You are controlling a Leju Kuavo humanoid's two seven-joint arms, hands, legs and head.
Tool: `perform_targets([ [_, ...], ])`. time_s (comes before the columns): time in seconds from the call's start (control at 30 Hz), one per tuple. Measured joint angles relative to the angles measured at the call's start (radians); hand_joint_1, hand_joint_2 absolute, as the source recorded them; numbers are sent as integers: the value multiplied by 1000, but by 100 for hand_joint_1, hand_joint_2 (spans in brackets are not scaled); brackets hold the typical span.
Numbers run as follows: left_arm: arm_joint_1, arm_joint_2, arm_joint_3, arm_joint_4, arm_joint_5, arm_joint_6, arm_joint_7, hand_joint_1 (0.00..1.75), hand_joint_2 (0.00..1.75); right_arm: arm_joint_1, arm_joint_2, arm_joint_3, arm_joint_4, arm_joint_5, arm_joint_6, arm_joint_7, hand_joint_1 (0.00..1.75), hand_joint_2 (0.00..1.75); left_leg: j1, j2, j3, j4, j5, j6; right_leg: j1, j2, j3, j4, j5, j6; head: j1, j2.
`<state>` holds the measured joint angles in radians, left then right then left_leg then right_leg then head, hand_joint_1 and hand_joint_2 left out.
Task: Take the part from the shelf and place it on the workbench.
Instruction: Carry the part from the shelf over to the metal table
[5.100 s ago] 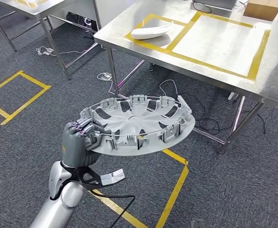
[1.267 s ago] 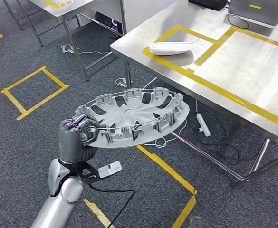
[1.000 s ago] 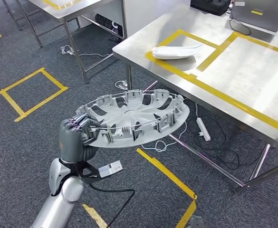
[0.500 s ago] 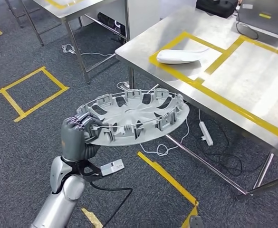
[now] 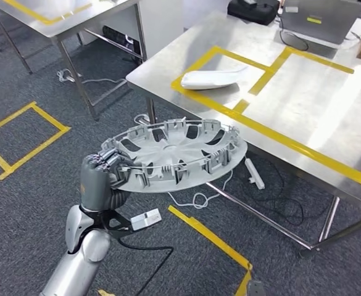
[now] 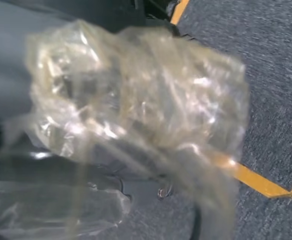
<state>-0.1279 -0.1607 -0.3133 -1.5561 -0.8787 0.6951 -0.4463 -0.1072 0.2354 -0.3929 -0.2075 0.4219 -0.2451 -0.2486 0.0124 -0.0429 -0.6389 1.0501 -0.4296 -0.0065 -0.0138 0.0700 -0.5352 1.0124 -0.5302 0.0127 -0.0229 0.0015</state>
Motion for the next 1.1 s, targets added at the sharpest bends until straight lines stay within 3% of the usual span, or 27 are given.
perform_targets([
  [0.07, -2, 0, -11, 0, 8, 0, -17, 175, 175, 0, 0, 0, 0, 2, 0, 1, 0, 0, -1, 6, 5, -16, -12, 9, -3, 7, -4, -3, -2, 13, -1, 0],
  [0.13, -3, 0, -25, -1, 6, 0, -36, 175, 175, 1, 0, 1, 0, 5, 0, 2, 0, 0, 1, 18, 13, -23, -16, 21, -3, -13, -19, 23, -22, 23, 2, 0],
  [0.17, -4, 0, -33, -2, 3, 0, -45, 175, 175, 0, 0, 2, 0, 7, 0, 2, 0, 0, 1, 25, 17, -26, -19, 28, -1, -29, -42, 67, -42, 25, 4, 0],
  [0.23, -5, 1, -49, -3, -2, 0, -57, 175, 175, -4, 0, 3, 0, 10, 0, 3, 0, 0, -3, 40, 23, -27, -27, 37, 0, -55, -122, 205, -93, 28, 6, 0],
  [0.27, -5, 1, -56, -4, -5, 0, -61, 175, 175, -5, 0, 3, 0, 11, 0, 4, 0, 0, -5, 49, 26, -26, -31, 40, 0, -59, -162, 265, -106, 29, 5, 0],
  [0.3, -5, 1, -62, -4, -8, 0, -63, 175, 175, -5, 0, 3, 0, 11, 0, 5, 0, 0, -8, 56, 30, -26, -35, 41, 0, -61, -187, 294, -100, 29, 5, 0],
  [0.33, -5, 1, -68, -4, -12, 0, -64, 175, 175, -3, 0, 3, 0, 12, 0, 6, 0, 0, -10, 63, 37, -26, -40, 41, 1, -63, -190, 282, -73, 28, 5, 0],
  [0.37, -5, 1, -74, -4, -17, 0, -64, 175, 175, -2, 0, 3, 0, 13, -1, 8, 0, 0, -12, 70, 45, -26, -45, 41, 2, -68, -172, 230, -30, 24, 5, 0],
  [0.43, -7, 1, -82, -4, -23, 0, -65, 175, 175, -3, 0, 4, 0, 14, -1, 9, 0, 0, -16, 83, 62, -26, -57, 37, 11, -100, -111, 91, 42, 13, 5, 0],
  [0.5, -10, 2, -85, -4, -27, 0, -64, 175, 175, -8, 0, 4, 0, 15, -1, 10, 0, 0, -22, 97, 68, -25, -64, 29, 20, -123, -73, 18, 57, 4, 3, 0],
  [0.57, -12, 2, -88, -5, -30, 0, -64, 175, 175, -10, 0, 4, 0, 15, -2, 10, 0, 0, -24, 113, 71, -26, -68, 21, 20, -111, -67, 9, 52, -3, -1, 0],
  [0.63, -14, 2, -91, -6, -32, 0, -64, 175, 175, -8, 0, 4, 0, 15, -3, 11, 0, 0, -21, 101, 69, -8, -85, 9, 14, -93, -61, 1, 55, -11, -4, 0],
  [0.67, -15, 3, -93, -6, -32, 0, -64, 175, 175, -8, 0, 4, 0, 15, -3, 11, 0, 0, -19, 85, 54, 28, -107, 2, 10, -84, -57, -2, 56, -15, -6, 0],
  [0.73, -16, 6, -95, -6, -32, 0, -64, 175, 175, -10, 0, 4, 0, 15, -3, 11, 0, 0, -12, 56, -8, 153, -165, -8, 6, -67, -52, -4, 54, -22, -9, 0],
  [0.77, -16, 7, -96, -6, -32, 0, -64, 175, 175, -10, 0, 4, 0, 15, -3, 11, 0, 0, -9, 52, -42, 216, -185, -12, 5, -57, -51, -4, 52, -23, -10, 0],
  [0.8, -15, 9, -97, -6, -32, 0, -64, 175, 175, -10, 0, 4, 0, 15, -3, 11, 0, 0, -7, 52, -66, 252, -187, -14, 5, -46, -48, -3, 51, -23, -10, 0],
  [0.83, -15, 11, -98, -6, -32, 0, -64, 175, 175, -9, 0, 4, 0, 15, -3, 11, 0, 0, -4, 51, -72, 252, -169, -16, 4, -35, -45, -3, 49, -22, -10, 0],
  [0.87, -14, 12, -99, -6, -32, 0, -64, 175, 175, -8, 1, 4, 0, 15, -3, 11, 0, 0, -1, 49, -59, 210, -130, -17, 2, -23, -41, -2, 46, -20, -10, 0],
  [0.93, -15, 15, -100, -6, -32, 0, -64, 175, 175, -8, 1, 4, 0, 15, -3, 11, 0, 0, 5, 22, -6, 80, -52, -18, 0, -1, -35, 2, 39, -10, -10, 0],
  [0.97, -16, 16, -100, -6, -32, 0, -64, 175, 175, -9, 1, 4, 0, 15, -3, 11, 0, 0, 7, 5, 17, 26, -34, -17, -1, 8, -36, 5, 36, -4, -10, 0],
  [1.03, -17, 16, -101, -7, -32, 0, -64, 175, 175, -11, 2, 4, 0, 15, -3, 11, 0, 0, 7, -16, 31, -7, -40, -10, -2, 19, -44, 7, 35, 6, -8, 0],
  [1.1, -17, 16, -102, -7, -32, 0, -64, 175, 175, -12, 2, 5, 0, 15, -3, 11, 0, 0, 6, -14, 30, -10, -43, -5, -4, 22, -47, 6, 36, 9, -7, 0],
])
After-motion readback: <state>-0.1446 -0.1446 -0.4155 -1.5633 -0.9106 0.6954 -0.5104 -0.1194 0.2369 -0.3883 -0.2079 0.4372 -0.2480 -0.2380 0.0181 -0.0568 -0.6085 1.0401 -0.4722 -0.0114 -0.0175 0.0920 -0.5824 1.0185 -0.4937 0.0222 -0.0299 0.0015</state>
